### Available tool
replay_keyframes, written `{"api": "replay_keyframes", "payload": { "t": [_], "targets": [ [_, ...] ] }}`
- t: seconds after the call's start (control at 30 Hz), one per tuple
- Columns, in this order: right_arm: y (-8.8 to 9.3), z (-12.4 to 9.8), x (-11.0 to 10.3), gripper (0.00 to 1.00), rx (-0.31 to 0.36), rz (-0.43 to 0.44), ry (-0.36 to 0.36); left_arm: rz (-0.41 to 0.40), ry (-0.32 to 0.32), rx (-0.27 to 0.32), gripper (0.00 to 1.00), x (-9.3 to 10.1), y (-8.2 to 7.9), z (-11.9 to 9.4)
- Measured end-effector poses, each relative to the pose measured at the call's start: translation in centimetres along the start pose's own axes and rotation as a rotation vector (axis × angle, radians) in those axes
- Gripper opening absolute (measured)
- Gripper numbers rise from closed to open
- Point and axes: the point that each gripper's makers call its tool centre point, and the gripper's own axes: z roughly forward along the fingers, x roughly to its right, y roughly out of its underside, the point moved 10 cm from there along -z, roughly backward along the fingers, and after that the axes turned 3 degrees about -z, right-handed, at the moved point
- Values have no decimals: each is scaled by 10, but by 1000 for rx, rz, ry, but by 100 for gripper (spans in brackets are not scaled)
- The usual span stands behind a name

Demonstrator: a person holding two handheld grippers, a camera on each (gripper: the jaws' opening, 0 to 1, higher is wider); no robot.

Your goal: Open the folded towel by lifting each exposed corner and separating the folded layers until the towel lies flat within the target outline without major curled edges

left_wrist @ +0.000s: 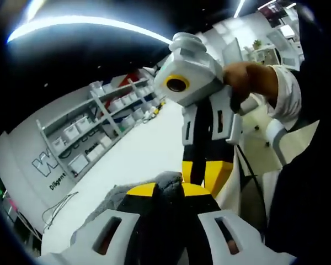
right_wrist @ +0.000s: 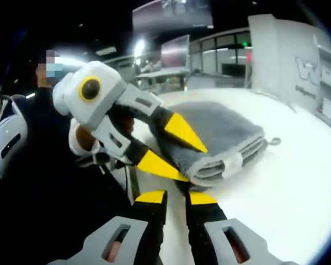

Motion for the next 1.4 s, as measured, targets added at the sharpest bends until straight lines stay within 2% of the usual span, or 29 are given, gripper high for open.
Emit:
{"api": "replay_keyframes", "payload": {
  "t": [0.17,0.6,0.7,0.8,1.0,1.1,1.4],
  "targets": [
    [-2,-2,1,10,20,2,18,-78,-2,16,12,-5,2,-2],
    [-5,-2,3,6,49,3,41,-178,-21,61,10,-14,0,-8],
    [-8,-1,3,0,68,-20,59,-189,-26,72,10,-16,-1,-10],
    [-11,1,3,0,93,-21,81,-195,-41,84,10,-18,-2,-12],
    [-13,7,4,0,102,-39,110,-204,-51,96,10,-18,-6,-15],
    [-17,8,5,0,143,-18,128,-205,-55,100,10,-20,-5,-17],
    [-18,16,8,0,158,-26,176,-214,-80,119,10,-29,-7,-25]
  ]
}}
